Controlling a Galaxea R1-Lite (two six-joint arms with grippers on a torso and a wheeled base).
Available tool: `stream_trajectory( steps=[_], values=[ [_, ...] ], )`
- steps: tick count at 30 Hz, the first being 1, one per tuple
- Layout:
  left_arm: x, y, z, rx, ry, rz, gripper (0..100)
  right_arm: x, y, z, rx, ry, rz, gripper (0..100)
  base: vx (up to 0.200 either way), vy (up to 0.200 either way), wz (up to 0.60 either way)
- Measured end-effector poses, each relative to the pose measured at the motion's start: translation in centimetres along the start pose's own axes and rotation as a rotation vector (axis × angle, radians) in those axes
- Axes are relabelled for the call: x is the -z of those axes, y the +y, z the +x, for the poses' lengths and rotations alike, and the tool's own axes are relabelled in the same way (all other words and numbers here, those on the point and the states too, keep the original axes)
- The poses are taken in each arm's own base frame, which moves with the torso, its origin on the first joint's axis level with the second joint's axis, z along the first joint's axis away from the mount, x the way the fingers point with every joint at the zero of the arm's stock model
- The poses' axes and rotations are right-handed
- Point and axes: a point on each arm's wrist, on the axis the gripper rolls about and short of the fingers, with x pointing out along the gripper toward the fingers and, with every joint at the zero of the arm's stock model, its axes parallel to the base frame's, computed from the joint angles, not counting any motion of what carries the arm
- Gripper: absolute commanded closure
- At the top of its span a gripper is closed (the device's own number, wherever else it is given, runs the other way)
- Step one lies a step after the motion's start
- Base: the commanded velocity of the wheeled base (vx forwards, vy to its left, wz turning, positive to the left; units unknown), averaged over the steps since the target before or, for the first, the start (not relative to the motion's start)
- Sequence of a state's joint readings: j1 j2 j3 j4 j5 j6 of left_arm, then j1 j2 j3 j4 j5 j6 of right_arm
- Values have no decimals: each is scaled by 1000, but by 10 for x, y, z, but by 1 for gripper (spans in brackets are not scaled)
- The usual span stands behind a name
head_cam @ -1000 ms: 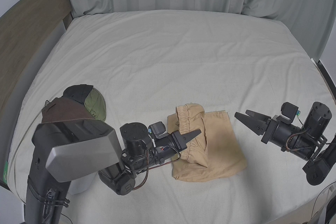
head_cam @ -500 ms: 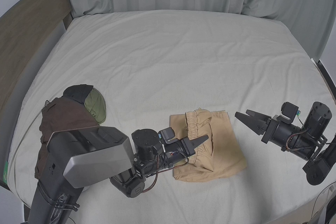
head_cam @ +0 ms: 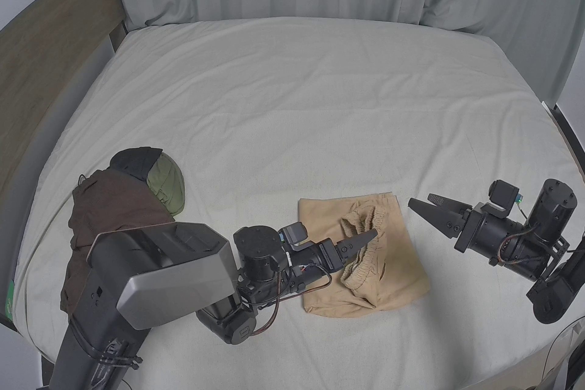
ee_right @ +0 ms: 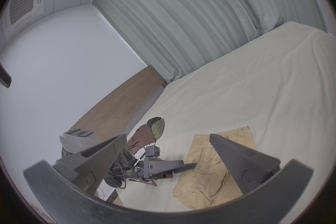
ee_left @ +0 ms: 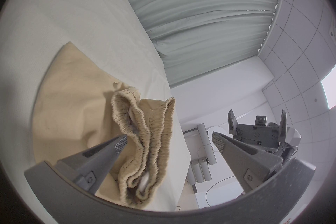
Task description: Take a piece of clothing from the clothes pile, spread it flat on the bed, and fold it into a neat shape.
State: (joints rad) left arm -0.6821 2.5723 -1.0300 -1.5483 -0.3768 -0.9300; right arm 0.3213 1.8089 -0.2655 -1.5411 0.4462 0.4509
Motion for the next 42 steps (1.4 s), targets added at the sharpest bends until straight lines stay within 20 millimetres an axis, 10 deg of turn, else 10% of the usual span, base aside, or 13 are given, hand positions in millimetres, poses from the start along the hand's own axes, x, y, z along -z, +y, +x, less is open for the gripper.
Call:
stream_trajectory(
  steps=[22,42],
  values=[
    [-20,1,-15,-67,-74,140,0,23,-5,-1,25,97,45,0,0,0,0],
    [-76,-48,-100,-157,-121,625,0,51,-4,-1,33,219,92,0,0,0,0]
  ],
)
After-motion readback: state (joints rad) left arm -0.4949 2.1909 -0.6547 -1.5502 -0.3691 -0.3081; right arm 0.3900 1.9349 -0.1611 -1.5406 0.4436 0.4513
